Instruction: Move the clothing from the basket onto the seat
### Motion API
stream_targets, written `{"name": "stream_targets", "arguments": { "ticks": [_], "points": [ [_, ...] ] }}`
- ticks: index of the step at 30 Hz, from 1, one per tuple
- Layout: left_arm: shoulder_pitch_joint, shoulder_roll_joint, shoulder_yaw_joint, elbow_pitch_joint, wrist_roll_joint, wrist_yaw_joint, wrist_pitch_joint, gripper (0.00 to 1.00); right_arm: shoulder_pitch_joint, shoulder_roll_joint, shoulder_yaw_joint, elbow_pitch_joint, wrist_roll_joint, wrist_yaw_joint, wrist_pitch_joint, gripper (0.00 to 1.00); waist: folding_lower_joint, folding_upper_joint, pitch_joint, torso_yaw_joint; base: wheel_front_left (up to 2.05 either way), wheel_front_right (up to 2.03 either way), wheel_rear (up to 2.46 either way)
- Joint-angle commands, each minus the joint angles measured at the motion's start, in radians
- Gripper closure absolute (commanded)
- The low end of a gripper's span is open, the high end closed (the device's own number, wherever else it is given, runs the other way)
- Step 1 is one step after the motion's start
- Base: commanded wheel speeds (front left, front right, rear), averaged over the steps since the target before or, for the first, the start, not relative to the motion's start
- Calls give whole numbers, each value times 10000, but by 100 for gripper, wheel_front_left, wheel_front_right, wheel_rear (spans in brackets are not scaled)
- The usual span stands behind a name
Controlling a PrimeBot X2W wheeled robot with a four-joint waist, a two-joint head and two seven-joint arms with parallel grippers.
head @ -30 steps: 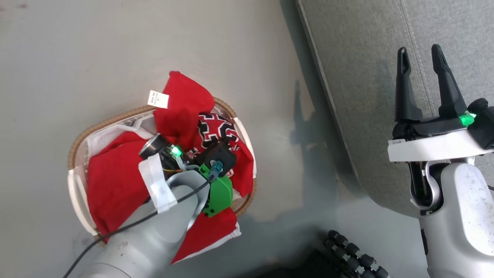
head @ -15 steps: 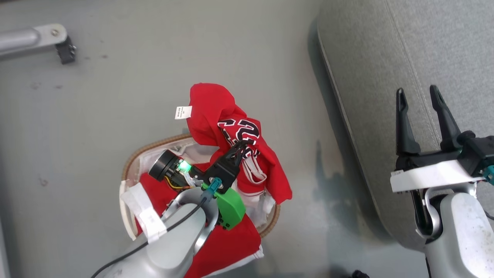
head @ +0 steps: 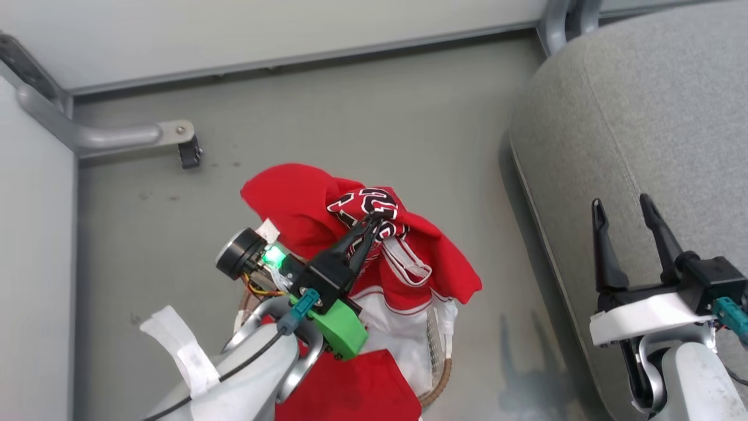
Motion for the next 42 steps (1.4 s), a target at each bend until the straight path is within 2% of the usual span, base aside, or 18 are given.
{"name": "stream_targets", "arguments": {
  "ticks": [1,14,21,26,32,35,42],
  "points": [
    [-166,193,55,-180,-13,-105,146,100,221,-35,48,41,-93,-10,-21,0,1,-1,-898,399,0,0,0],
    [-2673,1369,657,-1419,-167,-1021,1593,100,610,-36,695,108,-136,-10,-21,0,1,-1,-2081,211,0,0,0],
    [-4161,1753,709,-1263,-238,-1338,1998,100,485,-33,1103,74,-276,-10,-21,0,1,-1,-2314,53,0,0,0],
    [-4827,1855,522,-955,-431,-1436,2067,100,485,-32,1735,-79,-240,-10,-21,0,1,-1,-2456,-16,0,0,0],
    [-5125,1654,307,-982,-691,-1492,2034,100,539,-32,2745,17,-631,-10,-21,0,1,-1,-2626,47,0,0,0],
    [-5194,1575,142,-1059,-807,-1492,2025,100,56,-33,3252,72,-807,-10,-21,0,1,-1,-2671,114,0,0,0],
    [-5335,1338,-242,-1043,-1029,-1507,1990,100,-1458,-33,4016,798,-2039,-12,-21,0,1,-1,-2657,338,0,0,0]
  ]
}}
